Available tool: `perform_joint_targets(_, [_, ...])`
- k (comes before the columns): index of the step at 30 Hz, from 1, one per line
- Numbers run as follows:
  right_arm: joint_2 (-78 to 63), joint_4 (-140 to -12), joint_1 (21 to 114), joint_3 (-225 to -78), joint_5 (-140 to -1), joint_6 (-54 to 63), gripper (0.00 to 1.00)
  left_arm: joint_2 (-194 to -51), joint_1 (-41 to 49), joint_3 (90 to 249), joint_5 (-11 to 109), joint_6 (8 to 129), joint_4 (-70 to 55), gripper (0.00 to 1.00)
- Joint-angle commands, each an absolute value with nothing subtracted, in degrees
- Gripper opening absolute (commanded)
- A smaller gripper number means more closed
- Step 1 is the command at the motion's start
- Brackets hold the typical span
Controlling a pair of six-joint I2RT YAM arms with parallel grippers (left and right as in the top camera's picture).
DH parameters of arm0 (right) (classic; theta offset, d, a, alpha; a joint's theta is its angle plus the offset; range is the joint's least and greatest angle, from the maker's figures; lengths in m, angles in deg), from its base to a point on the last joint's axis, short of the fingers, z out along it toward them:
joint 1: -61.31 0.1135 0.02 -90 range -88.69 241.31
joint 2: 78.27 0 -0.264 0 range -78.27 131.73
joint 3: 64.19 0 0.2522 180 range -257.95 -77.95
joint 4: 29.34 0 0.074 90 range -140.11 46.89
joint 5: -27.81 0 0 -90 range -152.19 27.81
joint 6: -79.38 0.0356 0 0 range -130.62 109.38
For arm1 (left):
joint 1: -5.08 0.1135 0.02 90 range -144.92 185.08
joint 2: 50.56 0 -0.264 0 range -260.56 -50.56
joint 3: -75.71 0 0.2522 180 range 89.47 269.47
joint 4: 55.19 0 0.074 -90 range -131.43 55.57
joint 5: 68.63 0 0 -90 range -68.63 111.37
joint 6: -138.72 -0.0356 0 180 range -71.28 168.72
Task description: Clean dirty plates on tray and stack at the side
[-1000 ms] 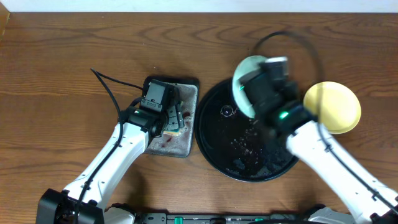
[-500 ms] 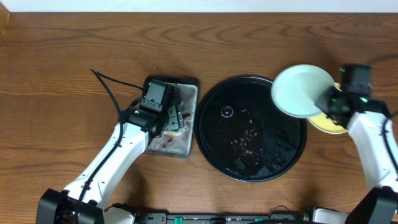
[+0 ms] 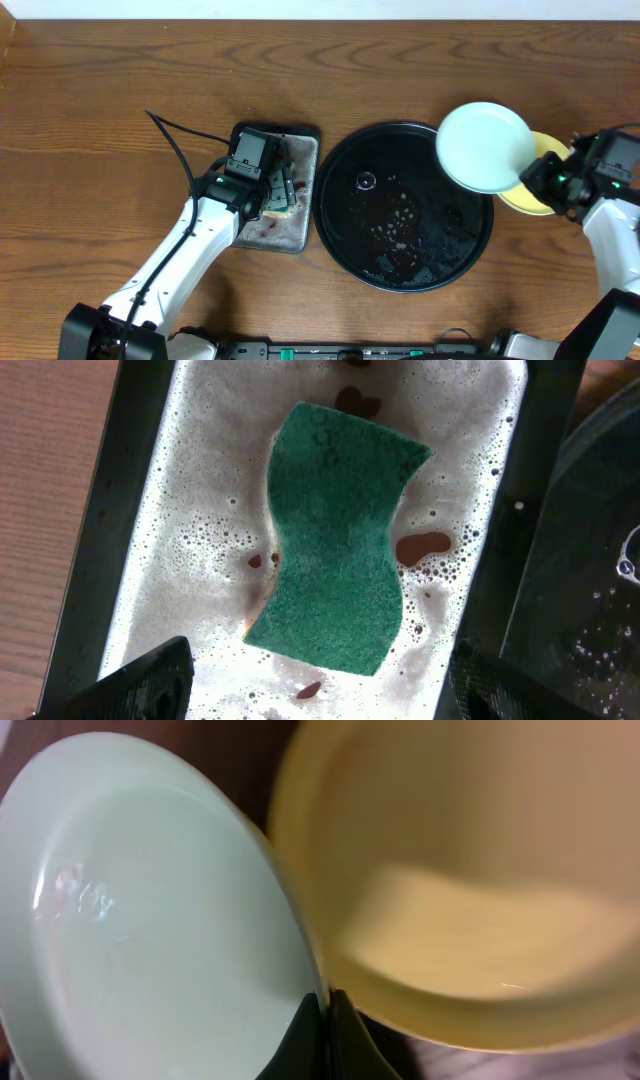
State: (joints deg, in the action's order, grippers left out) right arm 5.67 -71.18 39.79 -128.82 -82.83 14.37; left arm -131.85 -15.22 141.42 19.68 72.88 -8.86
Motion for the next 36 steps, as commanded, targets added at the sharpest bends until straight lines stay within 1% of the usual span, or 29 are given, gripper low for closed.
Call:
perform_joint_targets(1, [3.20, -70.42, 44.06, -129.30, -83.97, 9.28, 0.01, -132.12, -15.09, 140.78, 19.17, 72.95, -8.90, 0.82])
perform_joint_targets(4, [1.12, -70.28, 48.36, -130.39, -79.03, 6.22, 0.01, -132.12, -15.09, 140.78, 19.17, 72.95, -8.92, 0.82])
perform_joint_targets(8, [-2.26, -70.02, 55.79, -131.00, -68.67, 0.91, 0.01, -132.12, -15.09, 140.78, 19.17, 72.95, -8.92, 0.82])
perform_joint_targets(13, [-3.79, -68.25, 66.85, -131.00, -54.92, -8.95, 0.01, -132.12, -15.09, 140.78, 19.17, 72.95, -8.92, 0.82])
perform_joint_targets(18, [-3.79, -67.71, 78.24, -130.98, -34.81, -13.82, 0.01, -132.12, -15.09, 140.78, 19.17, 72.95, -8.92, 0.82])
perform_joint_targets(19, [-3.79, -66.94, 81.34, -130.98, -28.10, -14.78, 0.01, -132.12, -15.09, 140.78, 19.17, 72.95, -8.92, 0.82])
perform_joint_targets(22, [-3.79, -64.62, 87.31, -131.00, -14.31, -17.19, 0.01, -132.12, -15.09, 140.78, 19.17, 72.95, -8.90, 0.82])
perform_joint_targets(25, [-3.79, -62.18, 92.75, -131.00, -4.43, -20.12, 0.01, -132.14, -15.09, 140.78, 19.20, 72.95, -8.92, 0.82])
perform_joint_targets(27, [-3.79, -59.84, 96.16, -131.00, -1.59, -23.55, 0.01, -132.14, -15.09, 140.78, 19.17, 72.95, -8.92, 0.82])
perform_joint_targets(33, [-3.79, -56.10, 105.32, -130.98, -0.76, -30.91, 0.01, -132.16, -15.09, 140.78, 19.17, 72.95, -8.92, 0.82])
perform_joint_targets(36, [-3.62, -54.88, 109.60, -130.98, 5.47, -32.23, 0.01, -132.16, -15.09, 140.78, 19.17, 72.95, -8.90, 0.83])
